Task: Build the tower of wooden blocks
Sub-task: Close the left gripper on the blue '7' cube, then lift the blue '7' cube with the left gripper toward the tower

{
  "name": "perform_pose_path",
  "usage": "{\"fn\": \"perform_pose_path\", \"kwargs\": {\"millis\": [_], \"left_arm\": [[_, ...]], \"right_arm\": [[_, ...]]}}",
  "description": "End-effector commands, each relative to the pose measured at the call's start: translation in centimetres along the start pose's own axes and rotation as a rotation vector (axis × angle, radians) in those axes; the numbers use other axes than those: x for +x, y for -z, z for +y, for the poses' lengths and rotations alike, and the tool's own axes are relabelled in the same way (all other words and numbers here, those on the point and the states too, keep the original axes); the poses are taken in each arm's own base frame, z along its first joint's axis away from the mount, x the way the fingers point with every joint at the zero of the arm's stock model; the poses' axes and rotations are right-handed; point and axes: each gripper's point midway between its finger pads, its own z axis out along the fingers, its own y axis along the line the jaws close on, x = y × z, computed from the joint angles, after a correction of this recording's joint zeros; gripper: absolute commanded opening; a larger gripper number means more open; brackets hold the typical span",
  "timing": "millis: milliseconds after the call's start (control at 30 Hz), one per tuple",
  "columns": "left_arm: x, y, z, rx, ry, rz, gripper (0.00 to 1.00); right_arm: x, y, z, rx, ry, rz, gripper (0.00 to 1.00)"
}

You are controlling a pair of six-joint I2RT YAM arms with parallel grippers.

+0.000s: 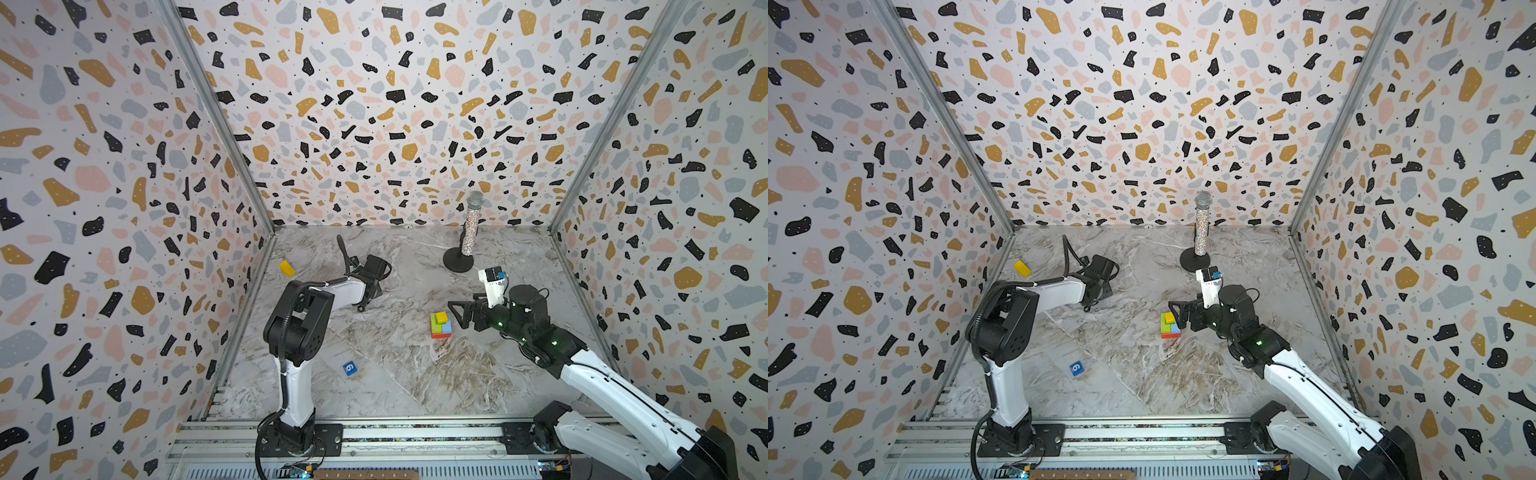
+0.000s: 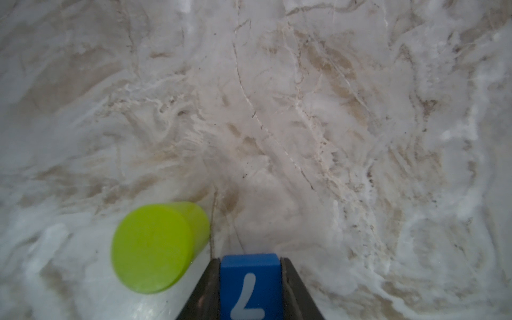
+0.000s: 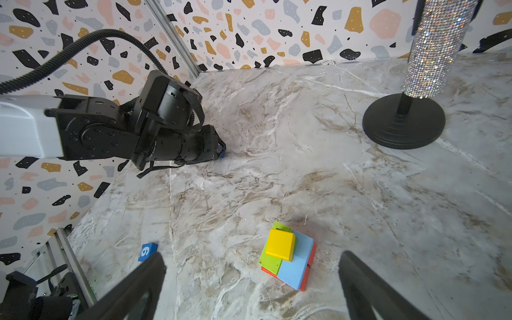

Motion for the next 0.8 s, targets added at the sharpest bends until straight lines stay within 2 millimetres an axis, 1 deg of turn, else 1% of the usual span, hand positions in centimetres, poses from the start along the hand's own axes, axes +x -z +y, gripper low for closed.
{"fn": "perform_pose_path", "kwargs": {"millis": [0, 133, 333, 500, 600, 767], "left_arm": [[-0.7, 0.2, 0.0, -0.001, -0.011, -0.014, 0.30], [-0.9, 0.9, 0.1, -0.001, -0.026, -0.014, 0.28], [-1.5, 2.7, -0.3, 0.029, -0.066, -0.018, 0.27], [-1.5, 5.0, -0.8, 0.052, -0.118, -0.025, 0.27], [-1.6, 6.6, -1.2, 0.053, -0.149, -0.037, 0.27], [-1.4, 9.3, -2.7, 0.080, -0.196, -0.055, 0.27]], "right_arm": [[-0.8, 0.4, 0.0, 0.005, -0.001, -0.037, 0.99], [-0.7, 0.2, -0.2, 0.008, -0.003, -0.037, 0.99], [0.1, -0.5, -1.0, 0.012, -0.028, -0.009, 0.99], [1.0, -1.0, -1.7, 0.000, -0.067, 0.012, 0.99], [2.0, -1.6, -2.7, -0.002, -0.109, 0.032, 0.99], [3.3, -2.5, -4.7, 0.022, -0.201, 0.061, 0.99]]}}
